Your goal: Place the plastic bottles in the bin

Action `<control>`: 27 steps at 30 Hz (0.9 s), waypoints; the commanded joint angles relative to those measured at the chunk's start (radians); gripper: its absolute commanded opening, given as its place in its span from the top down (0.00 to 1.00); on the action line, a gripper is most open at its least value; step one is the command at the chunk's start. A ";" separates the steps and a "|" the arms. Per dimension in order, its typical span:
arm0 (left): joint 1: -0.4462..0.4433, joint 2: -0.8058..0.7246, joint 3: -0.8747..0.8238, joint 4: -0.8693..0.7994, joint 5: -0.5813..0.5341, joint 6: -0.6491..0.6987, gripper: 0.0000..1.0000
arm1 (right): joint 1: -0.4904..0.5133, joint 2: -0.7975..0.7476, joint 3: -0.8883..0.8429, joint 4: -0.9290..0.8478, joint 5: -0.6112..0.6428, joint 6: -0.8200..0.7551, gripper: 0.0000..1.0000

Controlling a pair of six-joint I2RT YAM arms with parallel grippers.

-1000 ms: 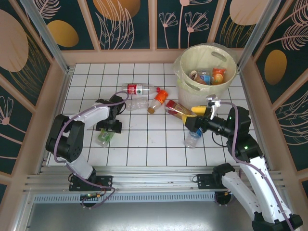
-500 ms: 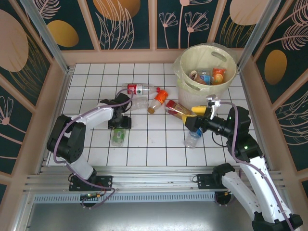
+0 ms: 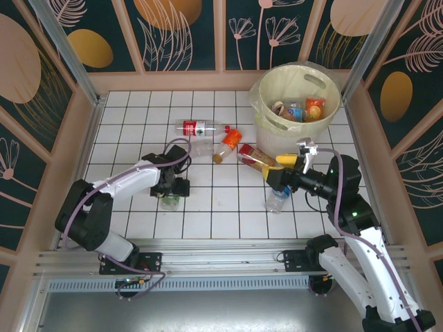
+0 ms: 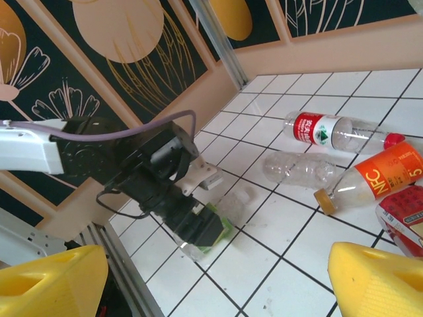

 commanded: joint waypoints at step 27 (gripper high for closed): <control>-0.077 -0.251 -0.074 0.318 0.285 0.037 0.44 | 0.020 0.033 -0.086 0.208 -0.037 0.296 0.12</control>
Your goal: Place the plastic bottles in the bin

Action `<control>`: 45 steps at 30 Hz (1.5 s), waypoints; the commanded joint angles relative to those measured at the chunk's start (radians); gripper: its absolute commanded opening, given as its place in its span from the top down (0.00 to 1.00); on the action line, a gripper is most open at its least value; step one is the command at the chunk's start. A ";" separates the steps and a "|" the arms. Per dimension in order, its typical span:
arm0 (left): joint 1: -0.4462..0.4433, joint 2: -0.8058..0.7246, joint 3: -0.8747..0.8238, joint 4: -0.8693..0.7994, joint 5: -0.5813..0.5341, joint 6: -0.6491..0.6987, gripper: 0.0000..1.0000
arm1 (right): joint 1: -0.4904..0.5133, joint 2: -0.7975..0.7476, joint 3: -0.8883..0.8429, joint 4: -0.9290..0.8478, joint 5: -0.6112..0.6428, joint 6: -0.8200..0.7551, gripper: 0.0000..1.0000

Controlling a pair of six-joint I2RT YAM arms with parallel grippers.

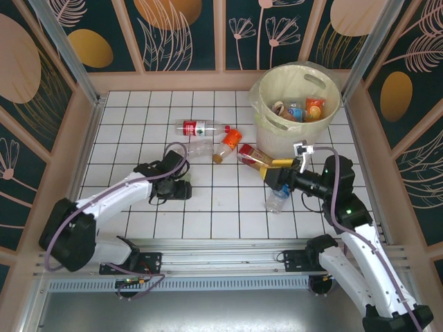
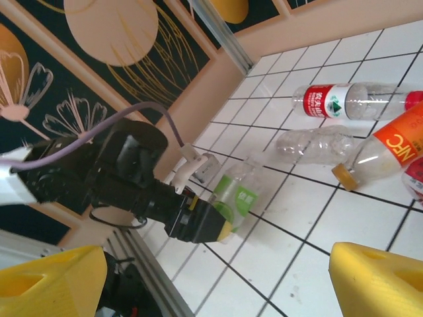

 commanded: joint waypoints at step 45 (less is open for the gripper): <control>-0.178 -0.068 -0.015 0.677 0.533 0.173 0.42 | 0.201 0.478 0.226 0.323 0.176 0.130 0.51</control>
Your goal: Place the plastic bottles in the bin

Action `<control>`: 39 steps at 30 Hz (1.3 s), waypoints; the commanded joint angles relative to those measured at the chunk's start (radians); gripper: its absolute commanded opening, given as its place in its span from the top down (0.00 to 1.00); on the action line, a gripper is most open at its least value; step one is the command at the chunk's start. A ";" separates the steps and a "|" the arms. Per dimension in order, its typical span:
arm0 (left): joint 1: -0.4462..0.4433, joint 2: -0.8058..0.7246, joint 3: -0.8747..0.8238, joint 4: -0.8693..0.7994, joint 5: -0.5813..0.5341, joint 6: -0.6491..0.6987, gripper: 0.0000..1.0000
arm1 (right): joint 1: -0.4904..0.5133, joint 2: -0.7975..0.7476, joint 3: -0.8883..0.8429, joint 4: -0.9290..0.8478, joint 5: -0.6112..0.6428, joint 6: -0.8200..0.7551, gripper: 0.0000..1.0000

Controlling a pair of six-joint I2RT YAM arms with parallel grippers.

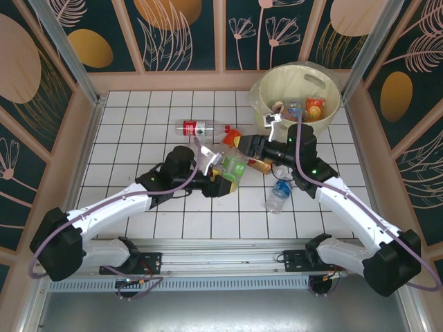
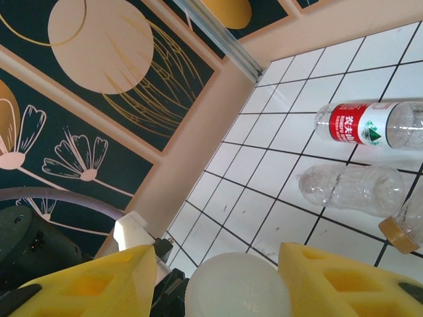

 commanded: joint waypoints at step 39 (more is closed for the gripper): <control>-0.005 -0.328 -0.021 0.120 -0.247 0.286 0.01 | -0.031 -0.049 0.464 -0.242 0.478 -0.423 0.69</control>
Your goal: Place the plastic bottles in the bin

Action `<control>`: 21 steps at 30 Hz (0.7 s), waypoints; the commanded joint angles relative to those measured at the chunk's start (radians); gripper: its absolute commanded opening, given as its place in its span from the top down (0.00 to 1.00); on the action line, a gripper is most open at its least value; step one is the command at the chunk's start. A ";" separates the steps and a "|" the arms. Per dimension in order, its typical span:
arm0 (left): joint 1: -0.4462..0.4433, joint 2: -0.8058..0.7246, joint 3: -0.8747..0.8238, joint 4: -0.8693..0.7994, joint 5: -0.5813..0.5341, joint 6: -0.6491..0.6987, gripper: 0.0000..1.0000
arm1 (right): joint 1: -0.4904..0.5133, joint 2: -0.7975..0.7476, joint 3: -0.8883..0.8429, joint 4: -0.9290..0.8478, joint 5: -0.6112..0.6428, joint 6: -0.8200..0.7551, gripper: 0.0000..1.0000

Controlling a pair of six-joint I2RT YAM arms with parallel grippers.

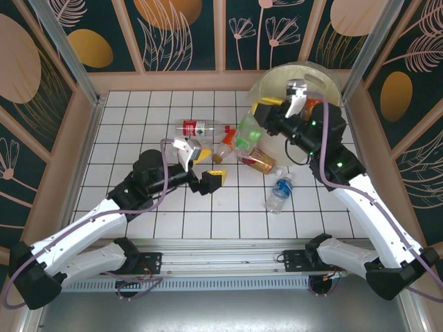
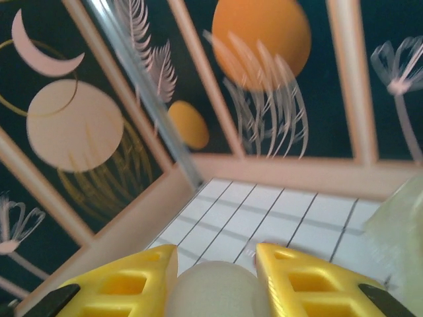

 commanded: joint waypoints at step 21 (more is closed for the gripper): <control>-0.005 0.079 0.110 -0.155 -0.194 0.024 0.01 | -0.368 0.394 0.289 0.156 0.254 -0.106 0.70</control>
